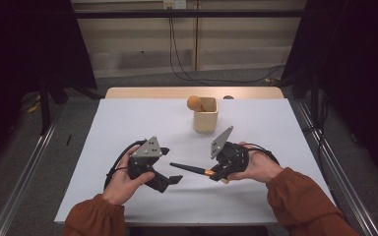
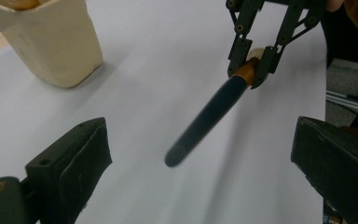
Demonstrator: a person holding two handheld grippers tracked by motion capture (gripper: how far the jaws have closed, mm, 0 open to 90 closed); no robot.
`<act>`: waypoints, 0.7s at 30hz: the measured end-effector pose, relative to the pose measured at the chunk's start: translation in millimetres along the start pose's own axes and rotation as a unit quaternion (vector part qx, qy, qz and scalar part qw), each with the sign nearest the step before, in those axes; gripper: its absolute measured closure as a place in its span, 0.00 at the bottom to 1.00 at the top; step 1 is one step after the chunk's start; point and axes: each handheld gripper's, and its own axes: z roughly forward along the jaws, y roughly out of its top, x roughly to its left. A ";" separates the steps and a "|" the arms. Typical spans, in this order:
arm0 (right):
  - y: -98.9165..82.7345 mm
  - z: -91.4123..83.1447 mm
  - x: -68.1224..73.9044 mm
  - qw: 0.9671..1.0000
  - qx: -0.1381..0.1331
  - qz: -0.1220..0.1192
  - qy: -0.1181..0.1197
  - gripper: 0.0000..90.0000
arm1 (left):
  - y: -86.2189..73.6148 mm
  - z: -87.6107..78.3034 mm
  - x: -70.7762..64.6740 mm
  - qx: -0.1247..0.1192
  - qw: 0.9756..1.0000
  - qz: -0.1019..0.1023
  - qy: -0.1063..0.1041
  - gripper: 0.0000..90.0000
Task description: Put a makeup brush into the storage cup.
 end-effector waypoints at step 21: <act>16.9 14.0 -1.0 0.995 0.089 -0.036 0.032 0.82 | 4.4 22.3 -3.8 0.106 0.992 0.057 -0.045 0.07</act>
